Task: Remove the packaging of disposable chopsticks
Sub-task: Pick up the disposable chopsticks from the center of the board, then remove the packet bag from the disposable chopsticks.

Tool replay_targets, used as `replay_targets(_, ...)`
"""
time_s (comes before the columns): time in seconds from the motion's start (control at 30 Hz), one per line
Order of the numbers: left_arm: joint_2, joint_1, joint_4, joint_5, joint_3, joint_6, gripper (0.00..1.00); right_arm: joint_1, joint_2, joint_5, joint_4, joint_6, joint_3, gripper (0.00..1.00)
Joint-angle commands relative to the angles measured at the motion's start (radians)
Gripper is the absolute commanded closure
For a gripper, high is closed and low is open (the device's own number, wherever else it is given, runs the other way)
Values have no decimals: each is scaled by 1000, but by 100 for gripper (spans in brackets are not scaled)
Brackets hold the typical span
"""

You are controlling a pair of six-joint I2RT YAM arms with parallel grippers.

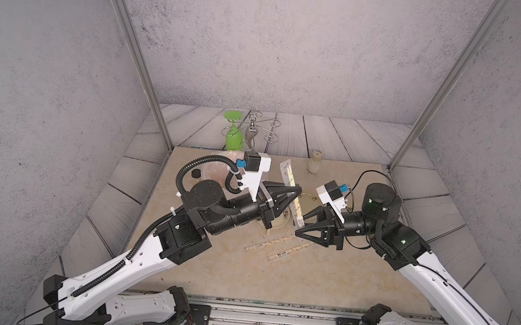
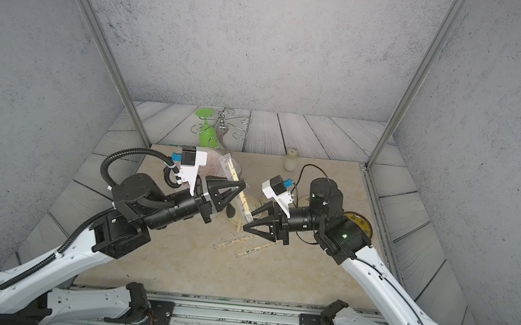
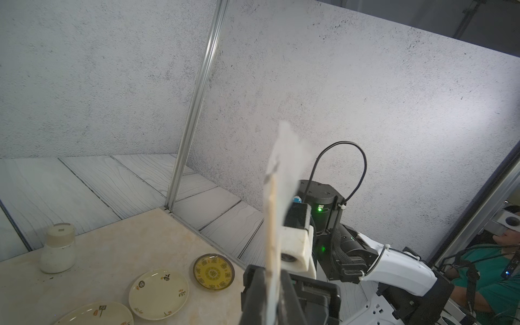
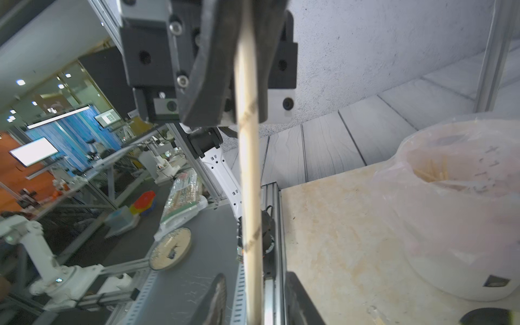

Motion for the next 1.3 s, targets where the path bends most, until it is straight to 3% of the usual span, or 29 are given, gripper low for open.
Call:
replay_targets(0.0,3,5,41,-3,2,-10,100,7,-11,2,20,11,-12,78)
replay_targets(0.13,3,6,36,-14,7,-7,100,7,-16,6,22,17,-16,100)
replay_targets(0.23,-7,6,11,-32,10,14,100,7,-21,33,22,25,-20,100)
replay_targets(0.27,-11,7,-10,-44,18,26,90,7,-22,36,21,25,-21,100)
replay_targets(0.3,-16,9,-34,-59,35,41,65,7,-22,33,21,27,-23,100)
replay_targets(0.33,-19,11,-56,-69,48,61,50,7,-23,24,21,28,-24,100)
replay_targets(0.37,-23,14,-78,-83,66,82,44,7,-21,10,26,33,-27,100)
replay_targets(0.53,-24,73,-138,-78,124,111,52,7,-6,-33,11,32,-29,100)
replay_targets(0.8,-1,117,-146,28,174,132,80,9,2,-85,-48,4,-18,100)
replay_targets(0.87,1,120,-149,44,186,135,81,11,2,-91,-59,-3,-18,100)
replay_targets(1.03,14,120,-137,100,199,114,69,11,2,-84,-85,-18,-10,100)
replay_targets(1.27,26,121,-119,124,194,86,100,14,-3,-83,-111,-39,-3,100)
